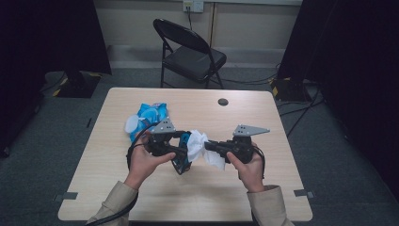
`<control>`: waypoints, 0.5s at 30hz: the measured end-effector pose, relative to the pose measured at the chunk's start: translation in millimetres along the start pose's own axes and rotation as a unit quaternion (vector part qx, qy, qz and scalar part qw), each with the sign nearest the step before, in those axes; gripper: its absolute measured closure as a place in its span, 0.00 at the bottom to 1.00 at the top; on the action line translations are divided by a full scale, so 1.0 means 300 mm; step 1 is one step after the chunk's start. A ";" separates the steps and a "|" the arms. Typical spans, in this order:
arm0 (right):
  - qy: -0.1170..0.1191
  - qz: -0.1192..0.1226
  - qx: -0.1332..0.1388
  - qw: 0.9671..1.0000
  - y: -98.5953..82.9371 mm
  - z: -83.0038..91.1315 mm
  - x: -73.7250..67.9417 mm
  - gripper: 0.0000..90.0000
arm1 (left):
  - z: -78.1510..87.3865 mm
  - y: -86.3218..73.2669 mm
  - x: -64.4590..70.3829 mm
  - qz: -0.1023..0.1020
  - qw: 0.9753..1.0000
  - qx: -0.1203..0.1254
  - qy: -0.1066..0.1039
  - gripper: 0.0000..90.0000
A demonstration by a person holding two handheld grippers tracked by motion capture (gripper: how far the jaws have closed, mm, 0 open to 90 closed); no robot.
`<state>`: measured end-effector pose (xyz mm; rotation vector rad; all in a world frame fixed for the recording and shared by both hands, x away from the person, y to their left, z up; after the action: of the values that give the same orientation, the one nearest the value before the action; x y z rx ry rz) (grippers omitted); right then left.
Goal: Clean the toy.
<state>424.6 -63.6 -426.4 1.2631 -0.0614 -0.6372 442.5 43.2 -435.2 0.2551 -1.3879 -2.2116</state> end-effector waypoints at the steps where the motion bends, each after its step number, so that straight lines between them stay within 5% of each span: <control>1: 0.002 -0.001 -0.002 1.000 -0.006 -0.006 0.000 0.97 | 0.001 0.003 0.001 -0.002 1.000 0.002 0.000 0.29; 15: 0.005 -0.003 -0.030 1.000 -0.053 -0.053 0.002 0.97 | -0.018 -0.004 0.022 -0.007 1.000 -0.007 -0.006 0.29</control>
<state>424.6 -52.6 -446.2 1.2098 -0.0296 -0.6335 438.7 36.0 -437.9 0.2479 -1.3804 -2.2369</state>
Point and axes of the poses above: each handheld gripper's, and its own axes: z roughly backward along the jaws, y roughly out of its top, x roughly to its right, the point moved 10 cm from there along -z, roughly forward along the jaws
